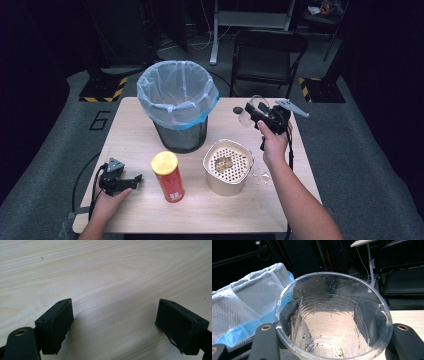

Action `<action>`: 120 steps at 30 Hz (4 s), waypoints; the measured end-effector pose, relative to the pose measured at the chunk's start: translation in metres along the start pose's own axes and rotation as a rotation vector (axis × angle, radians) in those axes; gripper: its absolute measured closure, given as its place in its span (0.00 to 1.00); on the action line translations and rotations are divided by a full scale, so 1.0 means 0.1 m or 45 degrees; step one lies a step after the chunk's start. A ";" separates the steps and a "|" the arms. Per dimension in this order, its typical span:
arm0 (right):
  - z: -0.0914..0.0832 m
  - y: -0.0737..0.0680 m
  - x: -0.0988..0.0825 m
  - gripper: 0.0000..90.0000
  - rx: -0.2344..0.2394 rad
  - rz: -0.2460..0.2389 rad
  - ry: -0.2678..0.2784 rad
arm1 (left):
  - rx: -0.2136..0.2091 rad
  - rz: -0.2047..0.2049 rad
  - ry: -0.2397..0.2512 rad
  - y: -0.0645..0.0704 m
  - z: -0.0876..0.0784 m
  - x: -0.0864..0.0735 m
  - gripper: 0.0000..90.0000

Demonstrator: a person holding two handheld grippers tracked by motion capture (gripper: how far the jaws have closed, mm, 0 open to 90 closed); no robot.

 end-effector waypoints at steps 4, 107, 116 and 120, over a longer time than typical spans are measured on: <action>-0.04 -0.04 -0.01 0.42 0.020 -0.034 -0.023 | 0.000 0.001 -0.001 0.00 0.00 0.00 0.16; -0.37 -0.57 -0.09 0.27 0.163 -0.416 -0.135 | -0.058 -0.092 0.070 0.19 -0.23 0.17 0.17; -0.70 -0.21 -0.36 0.28 0.050 -0.386 -0.141 | -0.108 -0.074 0.088 0.30 -0.31 0.22 0.19; -0.86 -0.13 -0.45 0.28 0.020 -0.385 -0.139 | -0.152 -0.093 0.130 0.36 -0.39 0.31 0.17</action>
Point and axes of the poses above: each handheld gripper's, and its own axes: z roughly forward along the jaws, x roughly out of its top, y roughly to its right, the point moved 9 cm from there along z, roughly forward along the jaws, and after that the axes turned 1 degree about x, right-handed, at the moved point
